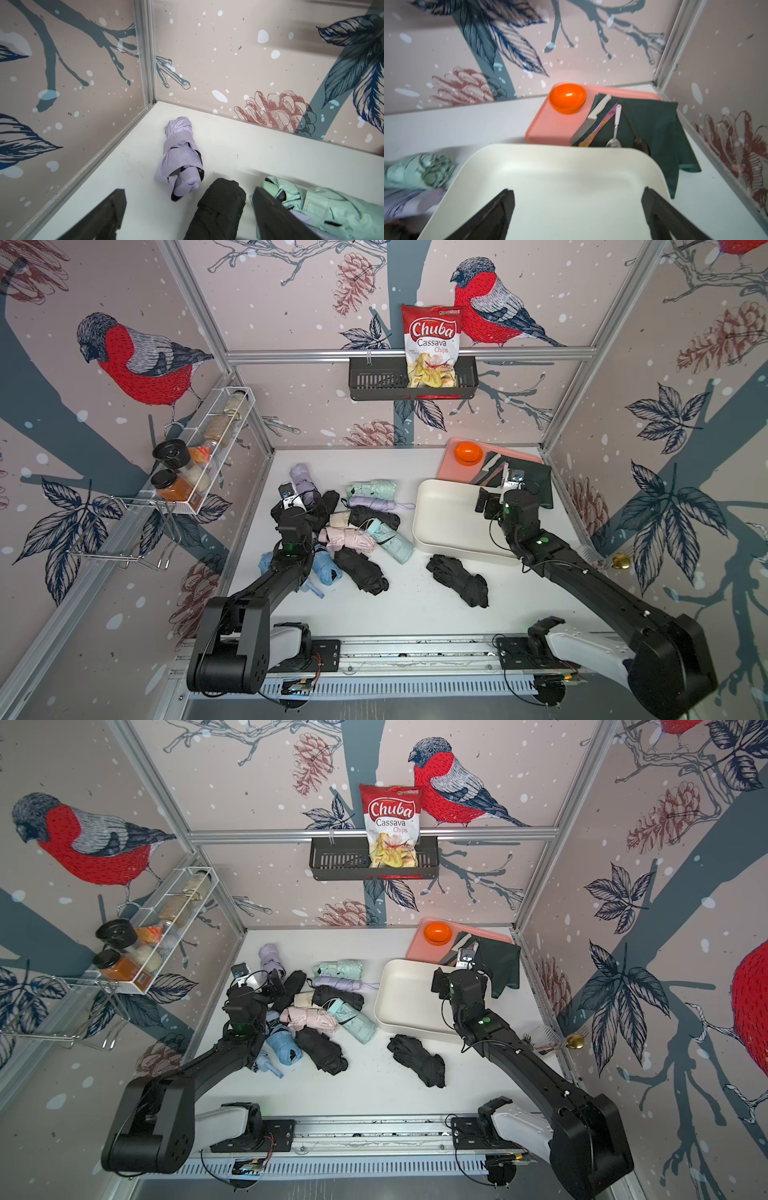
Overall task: Put the umbrella into the storage box
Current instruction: Pick up the umbrella from the center of the board.
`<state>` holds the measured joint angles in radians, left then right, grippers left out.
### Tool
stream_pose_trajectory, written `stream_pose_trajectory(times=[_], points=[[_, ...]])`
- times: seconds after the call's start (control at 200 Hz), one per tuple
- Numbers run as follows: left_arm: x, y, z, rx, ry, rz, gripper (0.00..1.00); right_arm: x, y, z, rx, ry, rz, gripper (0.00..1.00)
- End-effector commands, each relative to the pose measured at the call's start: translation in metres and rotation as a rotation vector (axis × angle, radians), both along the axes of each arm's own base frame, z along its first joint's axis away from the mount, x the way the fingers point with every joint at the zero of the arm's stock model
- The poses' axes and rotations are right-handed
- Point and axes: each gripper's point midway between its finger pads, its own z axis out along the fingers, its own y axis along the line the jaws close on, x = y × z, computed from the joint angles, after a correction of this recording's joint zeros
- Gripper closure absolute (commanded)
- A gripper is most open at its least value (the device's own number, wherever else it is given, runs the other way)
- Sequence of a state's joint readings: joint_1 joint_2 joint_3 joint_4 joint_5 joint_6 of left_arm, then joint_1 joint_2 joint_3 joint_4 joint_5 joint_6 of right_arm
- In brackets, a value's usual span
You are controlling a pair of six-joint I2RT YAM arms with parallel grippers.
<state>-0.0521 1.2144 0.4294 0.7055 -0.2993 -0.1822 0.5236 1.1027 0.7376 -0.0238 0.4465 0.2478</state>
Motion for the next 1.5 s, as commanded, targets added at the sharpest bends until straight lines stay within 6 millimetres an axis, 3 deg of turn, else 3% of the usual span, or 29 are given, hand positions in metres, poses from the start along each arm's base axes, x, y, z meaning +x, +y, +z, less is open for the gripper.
stream_pose_trajectory(times=[0.0,0.285,0.475,0.635,0.795,1.076,1.496], points=[[-0.004,-0.001,0.001,-0.070,0.020,0.029,0.02,-0.035,0.015,-0.032,-0.043,0.210,0.029,0.00],[-0.016,-0.023,0.029,-0.154,-0.039,-0.047,0.02,-0.106,0.089,-0.058,-0.095,0.468,0.309,0.00],[-0.022,-0.027,0.036,-0.178,-0.042,-0.064,0.02,-0.144,0.114,-0.073,-0.088,0.582,0.458,0.03],[-0.023,-0.028,0.036,-0.193,-0.044,-0.066,0.02,-0.164,0.114,-0.101,-0.111,0.687,0.485,0.08],[-0.023,-0.028,0.036,-0.195,-0.045,-0.064,0.02,-0.173,0.113,-0.114,-0.119,0.736,0.501,0.13],[-0.022,-0.023,0.031,-0.182,-0.038,-0.037,0.02,-0.178,0.106,-0.142,-0.214,0.816,0.451,0.12],[-0.025,-0.014,0.026,-0.162,-0.039,0.007,0.02,-0.183,0.104,-0.163,-0.287,0.873,0.429,0.12]])
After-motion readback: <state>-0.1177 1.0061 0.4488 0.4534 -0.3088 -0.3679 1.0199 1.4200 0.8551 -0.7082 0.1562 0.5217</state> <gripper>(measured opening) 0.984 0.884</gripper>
